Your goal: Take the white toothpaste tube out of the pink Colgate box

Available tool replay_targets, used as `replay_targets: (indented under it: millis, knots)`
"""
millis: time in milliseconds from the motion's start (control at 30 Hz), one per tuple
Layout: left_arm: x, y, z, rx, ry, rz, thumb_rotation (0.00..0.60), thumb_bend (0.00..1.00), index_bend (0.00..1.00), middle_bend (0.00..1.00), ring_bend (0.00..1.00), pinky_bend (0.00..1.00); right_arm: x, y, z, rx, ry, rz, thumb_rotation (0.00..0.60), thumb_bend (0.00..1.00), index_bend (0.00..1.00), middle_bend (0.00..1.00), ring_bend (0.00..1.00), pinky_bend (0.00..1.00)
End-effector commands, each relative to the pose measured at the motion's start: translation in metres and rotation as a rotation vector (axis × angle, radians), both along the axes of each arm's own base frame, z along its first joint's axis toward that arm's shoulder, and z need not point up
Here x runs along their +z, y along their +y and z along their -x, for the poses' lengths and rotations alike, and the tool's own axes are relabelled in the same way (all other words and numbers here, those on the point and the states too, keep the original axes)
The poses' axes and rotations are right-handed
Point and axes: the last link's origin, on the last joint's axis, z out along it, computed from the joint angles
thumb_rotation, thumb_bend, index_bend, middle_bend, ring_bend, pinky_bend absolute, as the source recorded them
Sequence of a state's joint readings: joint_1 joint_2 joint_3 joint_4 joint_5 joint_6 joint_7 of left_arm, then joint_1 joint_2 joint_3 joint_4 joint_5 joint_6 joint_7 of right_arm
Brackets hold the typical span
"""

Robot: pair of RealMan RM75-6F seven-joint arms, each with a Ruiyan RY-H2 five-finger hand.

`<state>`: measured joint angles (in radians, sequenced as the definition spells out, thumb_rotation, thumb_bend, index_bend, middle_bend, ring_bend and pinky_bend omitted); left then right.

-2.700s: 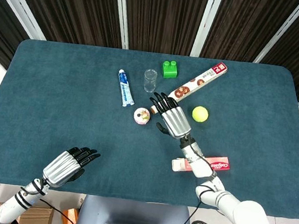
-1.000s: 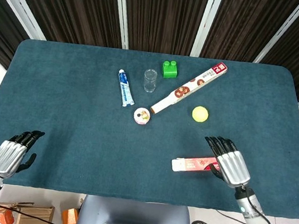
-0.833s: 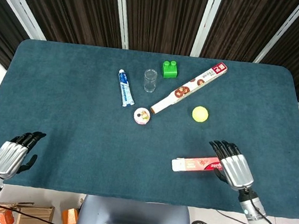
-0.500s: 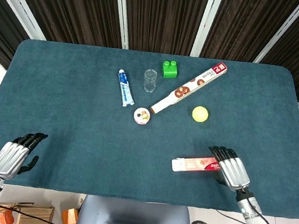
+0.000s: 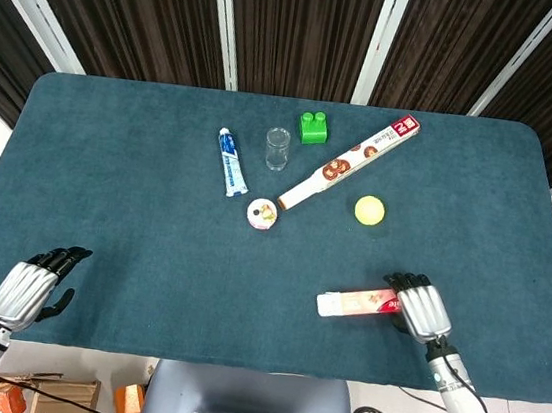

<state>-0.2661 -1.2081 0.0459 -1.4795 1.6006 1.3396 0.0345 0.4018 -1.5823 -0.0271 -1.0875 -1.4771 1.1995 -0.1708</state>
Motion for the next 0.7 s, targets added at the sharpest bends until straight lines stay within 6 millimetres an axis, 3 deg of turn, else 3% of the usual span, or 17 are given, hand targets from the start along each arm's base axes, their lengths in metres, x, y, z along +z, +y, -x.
replay_targets:
  millis: [33,367,700]
  knots:
    - [0.0,0.0,0.0,0.001,0.0,0.0,0.6,0.46,0.19,0.2,0.21,0.42,-0.005,-0.003,-0.001,0.007,-0.013,0.005,0.6,0.2,0.34,0.34,0.32,0.37]
    - [-0.002,0.0,-0.001,-0.004,0.005,0.009,0.6,0.46,0.19,0.2,0.21,0.42,0.0,-0.006,-0.004,0.105,-0.021,0.089,0.6,0.2,0.59,0.52,0.54,0.56]
    - [-0.005,0.0,-0.003,-0.01,0.016,0.02,0.6,0.46,0.19,0.2,0.22,0.42,0.04,-0.012,-0.034,0.387,0.051,0.267,0.6,0.2,0.6,0.53,0.55,0.57]
